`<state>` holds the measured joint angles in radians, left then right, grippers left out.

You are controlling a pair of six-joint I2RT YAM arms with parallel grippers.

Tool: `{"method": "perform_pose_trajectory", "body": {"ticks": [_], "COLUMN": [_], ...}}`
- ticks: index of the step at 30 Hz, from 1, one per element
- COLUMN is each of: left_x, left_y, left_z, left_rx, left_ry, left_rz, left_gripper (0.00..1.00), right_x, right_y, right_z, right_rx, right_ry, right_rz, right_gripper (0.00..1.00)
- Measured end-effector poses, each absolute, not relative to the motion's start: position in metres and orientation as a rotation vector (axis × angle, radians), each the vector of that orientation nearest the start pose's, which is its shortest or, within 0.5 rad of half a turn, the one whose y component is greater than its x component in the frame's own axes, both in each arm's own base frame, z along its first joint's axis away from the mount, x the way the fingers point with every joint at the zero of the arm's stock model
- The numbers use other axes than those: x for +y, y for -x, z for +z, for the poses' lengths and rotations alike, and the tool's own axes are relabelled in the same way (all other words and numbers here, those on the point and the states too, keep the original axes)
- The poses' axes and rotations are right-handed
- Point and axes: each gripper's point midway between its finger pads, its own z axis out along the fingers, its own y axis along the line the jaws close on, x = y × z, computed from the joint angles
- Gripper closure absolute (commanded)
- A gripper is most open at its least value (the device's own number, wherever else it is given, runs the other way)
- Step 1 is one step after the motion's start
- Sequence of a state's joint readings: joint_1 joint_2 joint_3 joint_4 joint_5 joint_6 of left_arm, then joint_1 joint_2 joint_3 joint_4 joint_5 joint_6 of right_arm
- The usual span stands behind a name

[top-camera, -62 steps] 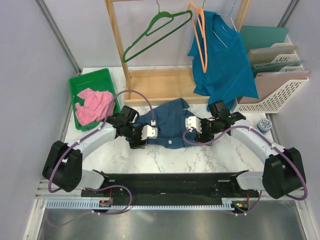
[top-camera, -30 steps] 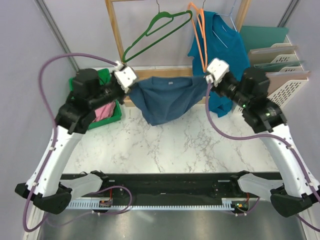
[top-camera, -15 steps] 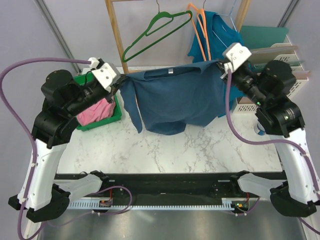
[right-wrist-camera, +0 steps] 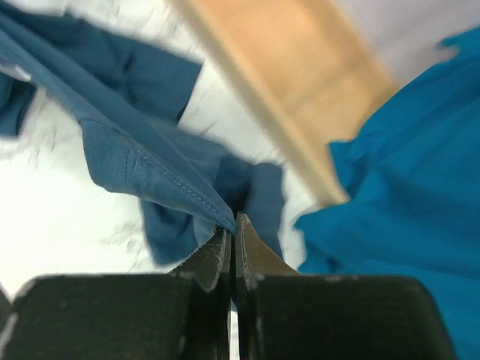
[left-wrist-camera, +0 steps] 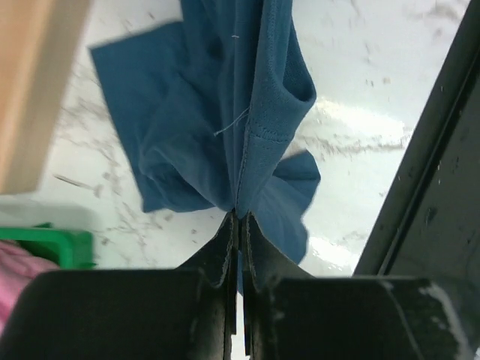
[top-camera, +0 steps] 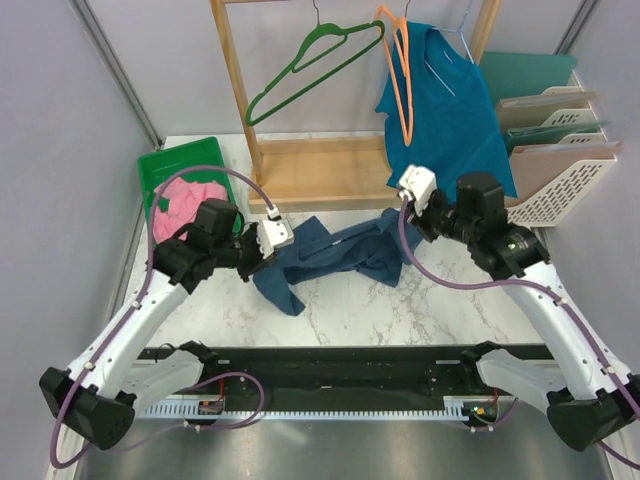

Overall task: Place the t-shirt on the hanger
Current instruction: Flatten out the T-shirt at the center of the board.

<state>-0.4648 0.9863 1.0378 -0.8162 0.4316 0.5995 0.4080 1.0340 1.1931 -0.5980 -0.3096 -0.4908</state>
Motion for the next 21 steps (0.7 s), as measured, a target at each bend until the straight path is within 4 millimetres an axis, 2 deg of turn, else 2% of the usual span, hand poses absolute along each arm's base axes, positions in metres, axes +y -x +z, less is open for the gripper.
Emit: {"method": "perform_pose_trajectory", "body": {"ticks": [1,4,7,9,11,12,15,16,21], "left_x": [-0.165,-0.161,-0.158,-0.160,-0.162,-0.163,-0.164,-0.165,-0.174], "left_y": [-0.213,-0.211,-0.219,-0.219,-0.213,-0.210,-0.202,-0.201,-0.202], "left_z": [0.197,0.170,0.159,0.154,0.145,0.139,0.124,0.120,0.108], "left_rx": [1.893,1.974,2.008,1.999,1.990,1.987,1.995,2.000,1.965], "left_ry": [-1.362,-1.377,-1.340,-1.330,-1.347,-1.360,-1.401,-1.413,-1.467], "left_rz": [-0.443,-0.475,-0.510,-0.550,-0.590,-0.610,-0.639,-0.646,-0.650], "left_gripper": [0.98,0.94,0.81,0.69,0.65,0.59,0.56,0.46,0.43], "right_x": [0.161,0.157,0.157,0.159,0.163,0.165,0.169,0.170,0.179], "right_y": [-0.281,-0.268,-0.262,-0.264,-0.268,-0.270,-0.276,-0.279,-0.295], "right_z": [0.279,0.216,0.180,0.173,0.173,0.173,0.171,0.170,0.173], "right_rx": [1.738,1.871,1.961,1.978,1.973,1.970,1.977,1.983,1.998], "right_ry": [1.063,1.121,1.157,1.159,1.151,1.146,1.130,1.124,1.076], "right_rz": [0.270,0.304,0.344,0.358,0.370,0.378,0.391,0.395,0.416], "right_gripper": [1.00,1.00,1.00,1.00,1.00,1.00,1.00,1.00,1.00]}}
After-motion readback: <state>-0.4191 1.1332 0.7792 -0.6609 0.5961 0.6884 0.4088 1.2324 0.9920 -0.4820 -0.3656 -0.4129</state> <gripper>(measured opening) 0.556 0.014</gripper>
